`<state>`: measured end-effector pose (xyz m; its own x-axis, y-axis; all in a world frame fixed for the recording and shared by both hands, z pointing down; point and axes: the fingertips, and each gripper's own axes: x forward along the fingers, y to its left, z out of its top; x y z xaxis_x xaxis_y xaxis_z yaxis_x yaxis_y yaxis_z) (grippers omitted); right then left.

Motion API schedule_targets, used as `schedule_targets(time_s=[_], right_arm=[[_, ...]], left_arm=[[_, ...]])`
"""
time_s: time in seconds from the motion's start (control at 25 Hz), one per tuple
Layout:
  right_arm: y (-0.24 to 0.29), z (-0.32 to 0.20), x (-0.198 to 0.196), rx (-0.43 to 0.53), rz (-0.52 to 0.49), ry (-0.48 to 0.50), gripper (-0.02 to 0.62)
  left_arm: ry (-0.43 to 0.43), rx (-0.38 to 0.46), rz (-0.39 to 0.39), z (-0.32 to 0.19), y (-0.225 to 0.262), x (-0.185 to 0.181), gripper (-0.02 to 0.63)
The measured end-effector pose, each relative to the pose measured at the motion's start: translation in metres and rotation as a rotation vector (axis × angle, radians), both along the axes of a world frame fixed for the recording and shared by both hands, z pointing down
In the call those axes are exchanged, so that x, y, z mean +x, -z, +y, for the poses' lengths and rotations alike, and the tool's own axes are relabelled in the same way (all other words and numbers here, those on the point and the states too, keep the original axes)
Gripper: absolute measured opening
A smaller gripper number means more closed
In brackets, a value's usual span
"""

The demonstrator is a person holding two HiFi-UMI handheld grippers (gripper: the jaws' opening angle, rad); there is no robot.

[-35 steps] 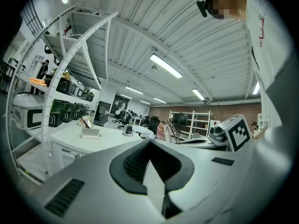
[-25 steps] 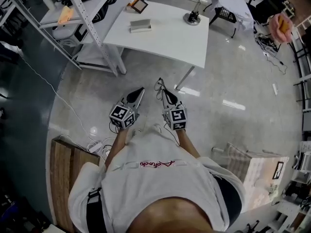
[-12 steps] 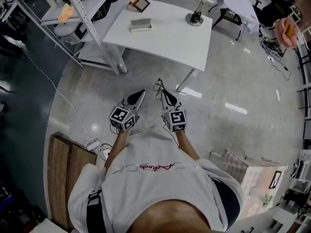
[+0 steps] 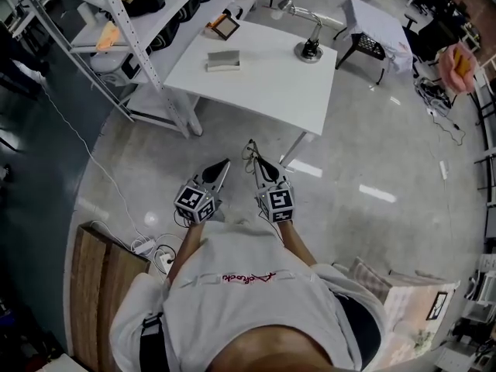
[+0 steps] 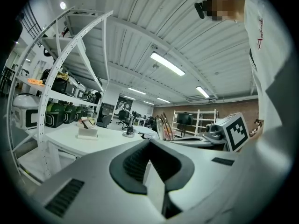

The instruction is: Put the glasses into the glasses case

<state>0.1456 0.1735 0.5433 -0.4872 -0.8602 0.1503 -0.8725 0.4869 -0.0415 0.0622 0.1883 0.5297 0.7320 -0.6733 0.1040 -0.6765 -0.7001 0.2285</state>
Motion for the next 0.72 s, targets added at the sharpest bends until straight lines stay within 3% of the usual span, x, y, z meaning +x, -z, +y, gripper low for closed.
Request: schedule_targets(time_s=[0.72], right_arm=[[-0.011, -0.053, -0.015, -0.012, 0.024, 0.035, 0.017]], left_arm=[[-0.011, -0.040, 0.025, -0.058, -0.022, 0.003, 0.008]])
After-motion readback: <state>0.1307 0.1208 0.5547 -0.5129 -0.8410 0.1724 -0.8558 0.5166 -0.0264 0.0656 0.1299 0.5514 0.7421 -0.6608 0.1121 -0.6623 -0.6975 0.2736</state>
